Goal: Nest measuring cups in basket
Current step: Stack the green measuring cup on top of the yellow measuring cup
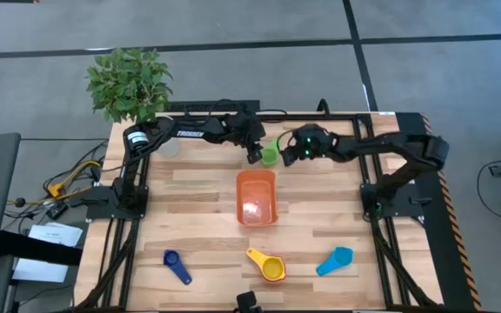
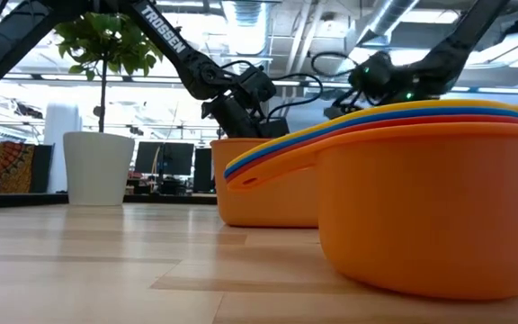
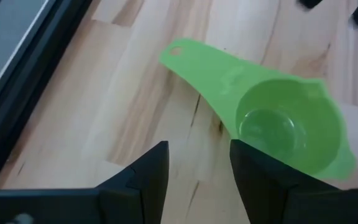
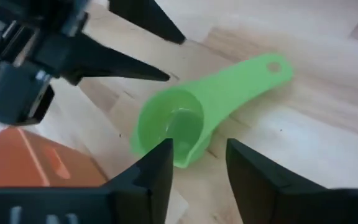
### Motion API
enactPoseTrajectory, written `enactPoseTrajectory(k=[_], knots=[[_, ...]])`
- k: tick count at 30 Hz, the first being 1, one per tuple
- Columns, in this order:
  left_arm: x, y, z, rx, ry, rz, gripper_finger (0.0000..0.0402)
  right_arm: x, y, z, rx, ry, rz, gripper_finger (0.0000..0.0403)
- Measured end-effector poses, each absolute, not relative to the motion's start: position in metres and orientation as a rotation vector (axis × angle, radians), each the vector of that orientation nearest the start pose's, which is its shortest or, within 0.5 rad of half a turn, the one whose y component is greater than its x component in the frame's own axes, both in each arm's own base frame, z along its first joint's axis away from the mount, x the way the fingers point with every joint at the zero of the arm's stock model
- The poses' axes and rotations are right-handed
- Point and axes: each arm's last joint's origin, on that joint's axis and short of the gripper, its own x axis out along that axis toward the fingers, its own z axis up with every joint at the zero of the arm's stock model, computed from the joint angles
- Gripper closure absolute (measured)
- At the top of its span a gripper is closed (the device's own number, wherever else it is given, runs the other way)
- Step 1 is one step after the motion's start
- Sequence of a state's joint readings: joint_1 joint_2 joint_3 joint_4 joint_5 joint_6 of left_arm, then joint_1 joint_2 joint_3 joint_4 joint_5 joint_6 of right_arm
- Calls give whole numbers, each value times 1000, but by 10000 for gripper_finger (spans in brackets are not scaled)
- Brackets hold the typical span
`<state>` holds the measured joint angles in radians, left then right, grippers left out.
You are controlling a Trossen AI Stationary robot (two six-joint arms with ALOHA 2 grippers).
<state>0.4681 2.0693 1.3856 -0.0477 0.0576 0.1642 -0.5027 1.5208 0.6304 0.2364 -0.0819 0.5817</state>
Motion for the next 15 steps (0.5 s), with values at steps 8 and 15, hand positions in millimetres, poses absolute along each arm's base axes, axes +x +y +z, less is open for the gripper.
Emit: enactPoseTrajectory(k=[8,15], knots=[[399,199,163,-29,742,344,242,274,-147,129,824,594,-531,177],[399,197,161,-9,771,352,242,290,-148,119,846,628,-512,189]])
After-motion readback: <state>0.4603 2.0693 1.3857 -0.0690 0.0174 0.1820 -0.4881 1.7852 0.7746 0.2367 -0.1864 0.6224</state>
